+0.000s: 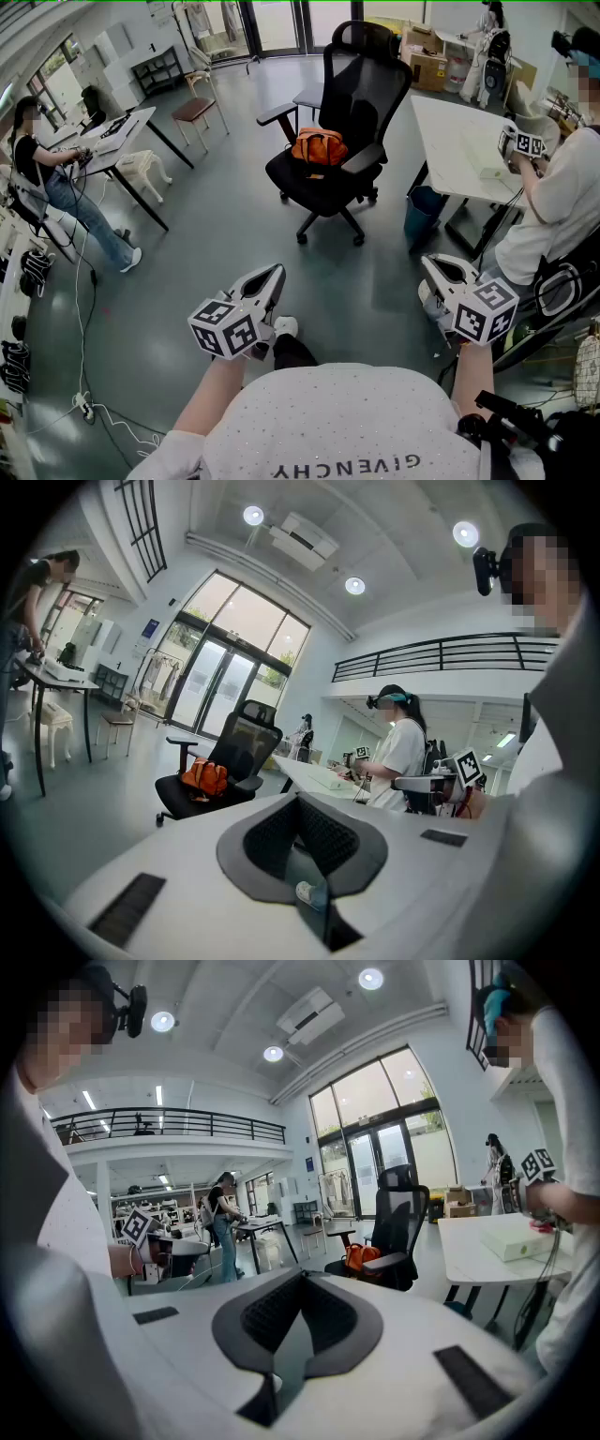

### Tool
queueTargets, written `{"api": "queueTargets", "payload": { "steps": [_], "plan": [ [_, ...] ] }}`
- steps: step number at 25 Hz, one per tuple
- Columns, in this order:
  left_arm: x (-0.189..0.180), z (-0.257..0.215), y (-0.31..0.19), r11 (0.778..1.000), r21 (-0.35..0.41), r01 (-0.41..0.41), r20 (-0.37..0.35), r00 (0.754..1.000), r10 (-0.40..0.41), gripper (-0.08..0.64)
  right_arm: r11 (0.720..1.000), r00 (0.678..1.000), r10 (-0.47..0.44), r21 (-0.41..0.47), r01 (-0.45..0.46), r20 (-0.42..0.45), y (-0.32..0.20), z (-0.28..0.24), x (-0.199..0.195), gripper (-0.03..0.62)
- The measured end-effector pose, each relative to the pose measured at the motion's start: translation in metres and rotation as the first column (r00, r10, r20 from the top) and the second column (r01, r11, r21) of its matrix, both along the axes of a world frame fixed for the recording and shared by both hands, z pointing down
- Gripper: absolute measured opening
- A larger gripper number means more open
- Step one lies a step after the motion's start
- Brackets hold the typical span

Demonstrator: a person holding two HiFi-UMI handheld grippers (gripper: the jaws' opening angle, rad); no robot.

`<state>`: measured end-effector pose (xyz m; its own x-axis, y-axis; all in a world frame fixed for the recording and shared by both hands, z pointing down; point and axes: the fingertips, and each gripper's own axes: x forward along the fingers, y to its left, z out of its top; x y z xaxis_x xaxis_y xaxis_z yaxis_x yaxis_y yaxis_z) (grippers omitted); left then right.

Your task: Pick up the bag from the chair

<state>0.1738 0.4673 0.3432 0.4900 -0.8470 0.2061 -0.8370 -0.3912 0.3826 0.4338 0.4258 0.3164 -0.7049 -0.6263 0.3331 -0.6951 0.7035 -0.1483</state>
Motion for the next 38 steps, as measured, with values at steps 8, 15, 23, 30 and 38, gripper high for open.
{"api": "queueTargets", "payload": {
  "steps": [8, 15, 23, 30, 38],
  "plan": [
    [-0.018, 0.012, -0.027, 1.0, -0.006, 0.008, -0.008, 1.0, -0.008, 0.002, 1.0, 0.999, -0.018, -0.023, 0.017, -0.03, -0.026, 0.016, -0.024, 0.002],
    [-0.06, 0.014, -0.083, 1.0, -0.007, 0.0, -0.032, 0.999, 0.0, 0.002, 0.999, 0.999, 0.025, -0.028, -0.026, -0.029, -0.074, 0.018, -0.057, 0.002],
    [-0.123, -0.019, -0.165, 0.995, 0.078, -0.058, 0.056, 0.997, 0.053, 0.002, 0.997, 0.995, 0.071, 0.016, -0.072, 0.071, -0.141, -0.017, -0.122, 0.002],
    [-0.193, -0.056, -0.226, 0.982, 0.166, -0.095, 0.104, 0.991, 0.079, 0.002, 0.989, 0.959, 0.136, 0.016, -0.144, 0.249, -0.193, -0.055, -0.182, 0.003],
    [-0.238, -0.039, -0.277, 0.981, 0.144, -0.132, 0.016, 0.991, 0.131, 0.002, 0.989, 0.964, 0.143, 0.013, -0.15, 0.226, -0.229, -0.03, -0.249, 0.003]
  ]
}}
